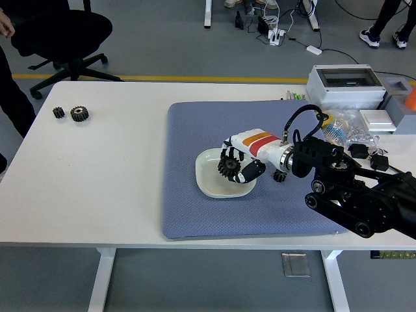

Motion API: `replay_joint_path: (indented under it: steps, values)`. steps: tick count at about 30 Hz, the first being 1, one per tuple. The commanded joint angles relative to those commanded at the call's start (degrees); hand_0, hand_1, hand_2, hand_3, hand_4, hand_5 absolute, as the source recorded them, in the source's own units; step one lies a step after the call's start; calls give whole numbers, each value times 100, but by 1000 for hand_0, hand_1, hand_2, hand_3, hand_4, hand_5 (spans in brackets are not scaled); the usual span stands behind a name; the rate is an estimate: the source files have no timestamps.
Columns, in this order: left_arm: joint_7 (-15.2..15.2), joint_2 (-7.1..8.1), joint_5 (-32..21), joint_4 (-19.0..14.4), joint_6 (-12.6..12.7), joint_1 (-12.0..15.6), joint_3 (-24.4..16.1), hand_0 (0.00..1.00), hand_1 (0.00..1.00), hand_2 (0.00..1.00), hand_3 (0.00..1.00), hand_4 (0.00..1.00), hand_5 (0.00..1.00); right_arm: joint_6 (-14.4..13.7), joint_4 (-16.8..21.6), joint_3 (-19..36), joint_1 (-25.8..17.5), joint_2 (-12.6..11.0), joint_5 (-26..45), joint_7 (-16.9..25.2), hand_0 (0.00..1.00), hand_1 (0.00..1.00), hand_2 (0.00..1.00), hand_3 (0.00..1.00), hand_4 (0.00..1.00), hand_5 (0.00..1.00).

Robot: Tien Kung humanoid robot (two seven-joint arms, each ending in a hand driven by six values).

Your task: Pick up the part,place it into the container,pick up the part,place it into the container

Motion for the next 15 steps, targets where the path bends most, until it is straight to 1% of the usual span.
replay_joint_path:
  steps: [3,4,9,10,15]
  values:
    - [5,-1,18,0,4,-5,-8,754,755,788,587,674,593,145,-24,30,12,44,-107,-52,361,498,723,750,929,310]
    - [7,0,19,0,4,-8,-3,755,754,788,588,674,593,147,-29,45,12,52,-116,-47,396,577,847,952,998,521]
    - [17,-2,42,0,4,-9,-15,755,754,788,588,674,593,115,-51,126,16,57,-164,-27,396,577,847,952,998,521]
    - [18,-2,46,0,3,-9,-17,756,754,788,589,674,594,101,-42,148,11,46,-167,-24,404,584,868,978,998,560]
    - [22,-8,66,0,7,-3,-35,756,754,788,589,674,594,62,87,433,-62,-99,-192,40,404,584,868,978,998,560]
